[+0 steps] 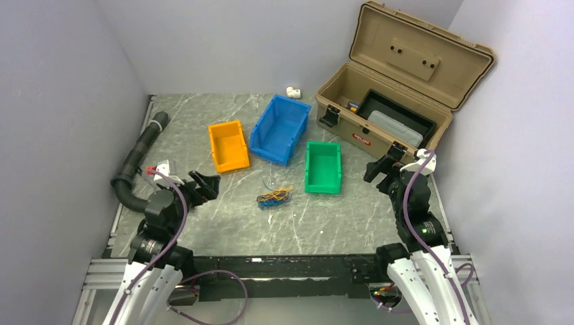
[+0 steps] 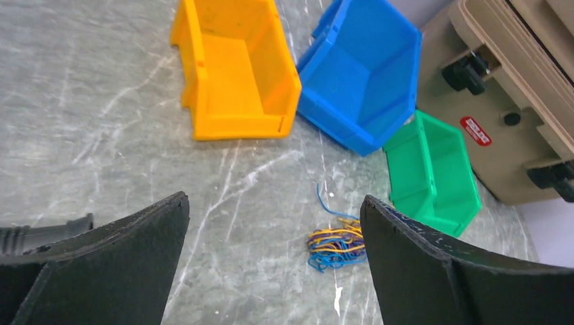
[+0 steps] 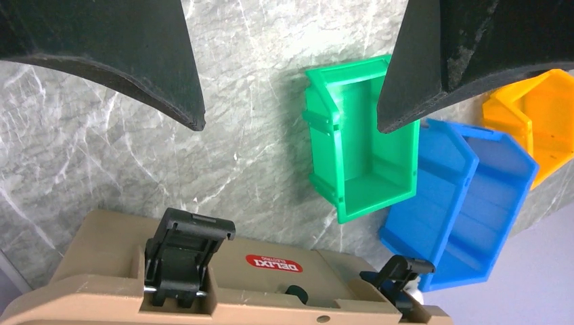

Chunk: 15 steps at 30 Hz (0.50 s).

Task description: Untangle the cables

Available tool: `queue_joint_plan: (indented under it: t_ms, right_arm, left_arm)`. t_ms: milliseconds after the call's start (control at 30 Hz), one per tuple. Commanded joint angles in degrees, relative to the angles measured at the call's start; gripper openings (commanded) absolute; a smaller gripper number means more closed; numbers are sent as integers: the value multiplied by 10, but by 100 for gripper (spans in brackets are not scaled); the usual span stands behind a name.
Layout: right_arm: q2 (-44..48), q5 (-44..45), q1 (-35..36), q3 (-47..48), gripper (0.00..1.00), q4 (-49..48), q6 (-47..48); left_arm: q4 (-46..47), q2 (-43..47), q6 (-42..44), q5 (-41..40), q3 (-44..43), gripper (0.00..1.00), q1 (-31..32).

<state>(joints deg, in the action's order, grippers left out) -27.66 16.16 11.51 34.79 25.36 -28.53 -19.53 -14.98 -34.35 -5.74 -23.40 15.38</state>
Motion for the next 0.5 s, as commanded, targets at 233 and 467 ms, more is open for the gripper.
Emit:
queue_joint_plan:
  t_ms: [233,467]
  right_arm:
    - [6,-21,1,5,100,5,0]
    - [-7,-106,1,-10,100,-21,36]
  left_arm:
    - [177,-114,58,227,11,99,56]
    - [138,-299,170,157,-70,99,219]
